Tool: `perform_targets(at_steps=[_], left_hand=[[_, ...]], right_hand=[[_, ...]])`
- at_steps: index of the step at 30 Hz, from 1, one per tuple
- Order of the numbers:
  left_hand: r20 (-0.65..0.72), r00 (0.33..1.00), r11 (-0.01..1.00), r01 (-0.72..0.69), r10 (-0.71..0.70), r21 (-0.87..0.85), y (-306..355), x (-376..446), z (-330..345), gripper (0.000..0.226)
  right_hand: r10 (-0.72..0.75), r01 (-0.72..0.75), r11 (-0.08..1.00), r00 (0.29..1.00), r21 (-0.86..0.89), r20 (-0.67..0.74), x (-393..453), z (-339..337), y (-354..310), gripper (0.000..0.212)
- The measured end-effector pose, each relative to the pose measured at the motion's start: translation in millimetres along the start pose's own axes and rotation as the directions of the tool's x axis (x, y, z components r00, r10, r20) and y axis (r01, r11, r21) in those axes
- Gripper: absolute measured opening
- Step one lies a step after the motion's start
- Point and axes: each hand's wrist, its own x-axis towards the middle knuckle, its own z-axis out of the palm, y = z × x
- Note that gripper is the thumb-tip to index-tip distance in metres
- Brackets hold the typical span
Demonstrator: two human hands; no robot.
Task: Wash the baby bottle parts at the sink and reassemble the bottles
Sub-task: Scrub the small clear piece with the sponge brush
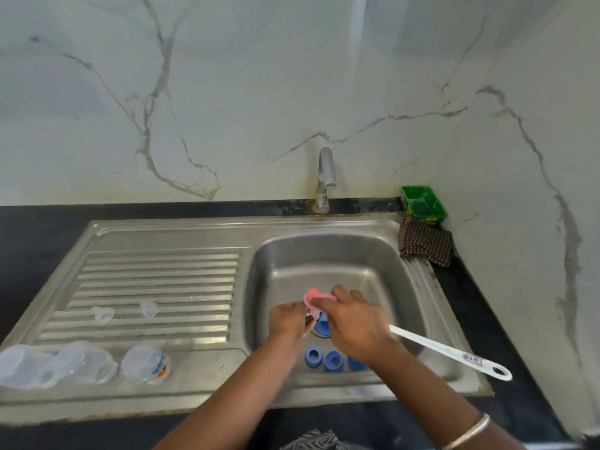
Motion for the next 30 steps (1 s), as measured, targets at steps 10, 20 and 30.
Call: perform_targets(at_steps=[10,20,30], left_hand=[[0.097,0.97,0.967,0.232,-0.223,-0.103,13.8,-0.6,-14.7,0.022],[0.158,0.967,0.978,0.208,-0.201,-0.033,24.5,-5.2,-29.2,0.017],[0.275,0.932,0.946,0.285,-0.236,-0.156,34.6,-21.6,-16.8,0.013]], right_hand=[[-0.108,0.108,0.973,0.994,-0.206,0.009,-32.8,-8.5,-18.6,0.085],[-0.033,0.026,0.988,0.998,-0.149,-0.05,-41.4,-4.1,14.1,0.076],[0.093,-0.036,0.657,0.995,0.753,-0.034,-2.9,-9.5,-6.5,0.051]])
